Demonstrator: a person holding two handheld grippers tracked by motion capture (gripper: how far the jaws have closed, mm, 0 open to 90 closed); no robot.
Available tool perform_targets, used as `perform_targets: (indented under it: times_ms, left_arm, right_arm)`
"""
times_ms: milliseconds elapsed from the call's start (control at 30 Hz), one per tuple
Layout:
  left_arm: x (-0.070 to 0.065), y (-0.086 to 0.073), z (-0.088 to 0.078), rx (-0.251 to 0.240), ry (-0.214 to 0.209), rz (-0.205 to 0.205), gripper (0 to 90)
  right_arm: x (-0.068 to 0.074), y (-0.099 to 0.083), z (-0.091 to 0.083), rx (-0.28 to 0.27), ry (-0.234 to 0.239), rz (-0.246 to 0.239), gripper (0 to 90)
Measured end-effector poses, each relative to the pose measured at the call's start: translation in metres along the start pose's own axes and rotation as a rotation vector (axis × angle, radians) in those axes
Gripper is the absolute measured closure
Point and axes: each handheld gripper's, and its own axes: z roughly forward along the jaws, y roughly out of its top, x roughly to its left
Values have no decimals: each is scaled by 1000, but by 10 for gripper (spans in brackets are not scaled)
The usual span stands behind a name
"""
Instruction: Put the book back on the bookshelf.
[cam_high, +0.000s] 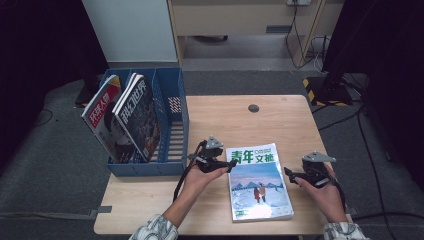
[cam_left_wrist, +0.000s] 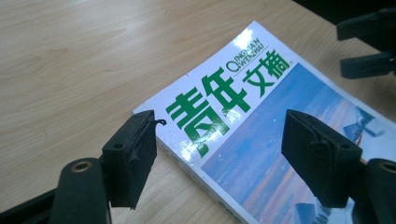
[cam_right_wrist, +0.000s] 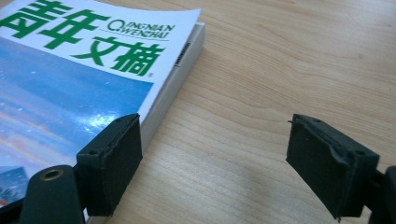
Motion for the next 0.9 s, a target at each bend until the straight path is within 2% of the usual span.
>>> perform_targets:
  times_ms: [367, 533, 667, 767, 900]
  left_arm:
    - [1, -17, 16, 37, 6, -19, 257]
    - [-3, -22, 20, 46, 9, -21, 257]
    - [-6, -27, 22, 56, 6, -20, 257]
    - [-7, -31, 23, 67, 16, -11, 256]
    - [-7, -36, 24, 89, 9, -17, 250]
  right_arm:
    - [9, 2, -12, -16, 33, -20, 190]
    - [16, 3, -17, -29, 69, -34, 181]
    - [24, 3, -15, -21, 125, -35, 159]
    - [30, 3, -10, 15, 182, -51, 135]
    - [36, 0, -2, 58, 234, -70, 125]
